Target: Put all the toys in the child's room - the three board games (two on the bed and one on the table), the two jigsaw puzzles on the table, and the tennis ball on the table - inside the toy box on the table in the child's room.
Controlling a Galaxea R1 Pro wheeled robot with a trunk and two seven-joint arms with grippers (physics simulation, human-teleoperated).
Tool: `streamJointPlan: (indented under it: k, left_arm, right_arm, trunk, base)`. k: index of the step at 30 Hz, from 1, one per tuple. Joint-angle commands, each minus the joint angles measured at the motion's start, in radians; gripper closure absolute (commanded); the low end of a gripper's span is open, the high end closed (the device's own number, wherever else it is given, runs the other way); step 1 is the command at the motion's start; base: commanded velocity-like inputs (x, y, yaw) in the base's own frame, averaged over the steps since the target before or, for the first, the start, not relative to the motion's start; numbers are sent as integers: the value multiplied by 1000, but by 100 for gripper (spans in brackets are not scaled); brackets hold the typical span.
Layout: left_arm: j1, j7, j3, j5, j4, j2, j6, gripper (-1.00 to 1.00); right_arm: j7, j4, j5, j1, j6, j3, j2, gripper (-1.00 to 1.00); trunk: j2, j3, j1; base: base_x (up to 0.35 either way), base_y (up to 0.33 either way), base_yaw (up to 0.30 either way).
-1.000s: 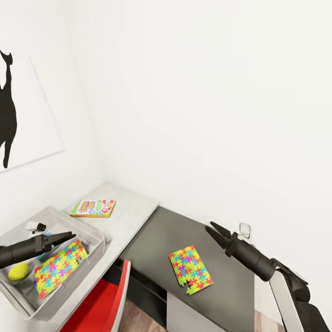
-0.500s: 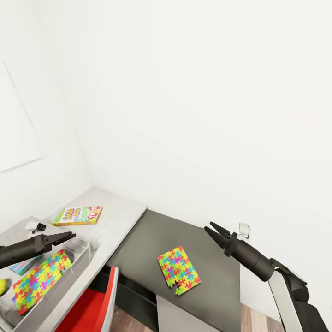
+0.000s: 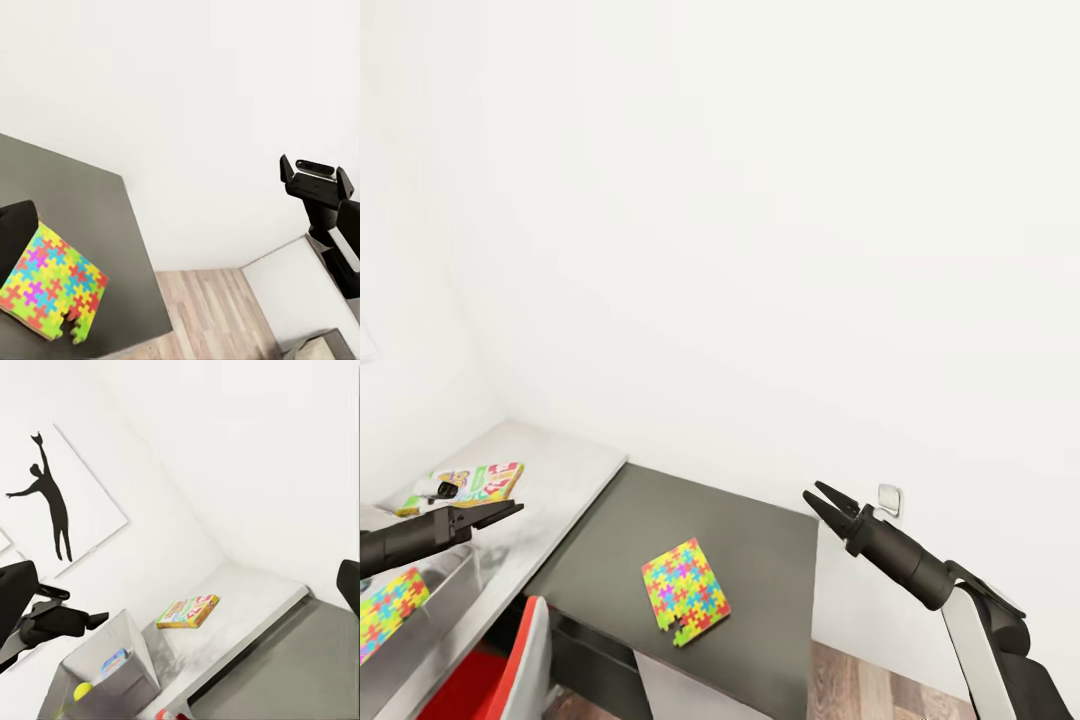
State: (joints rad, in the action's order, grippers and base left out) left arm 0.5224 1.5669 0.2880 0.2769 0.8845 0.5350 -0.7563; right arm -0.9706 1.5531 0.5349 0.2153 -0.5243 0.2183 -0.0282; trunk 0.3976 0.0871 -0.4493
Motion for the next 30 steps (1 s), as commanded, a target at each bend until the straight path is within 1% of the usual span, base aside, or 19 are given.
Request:
streamJointPlan:
  k: [1,8,30]
  left_arm:
    - [1,4,0,-1,1,0,-11,-100]
    - [1,4,0,-1,2,0,-11,-100]
    - [1,4,0,-1,2,0,-11,-100]
  right_arm:
    - [0,0,6,1,-7,0,0,-100]
    - [3,0,5,1,-7,0,4,-100]
    - [5,0,8,1,-5,0,4,-100]
  trunk:
    - [2,2,-1]
    - [2,0,-1]
    - [2,0,-1]
  base:
    - [0,-231,-62]
    - [0,-149,-28]
    - [0,-7,-1]
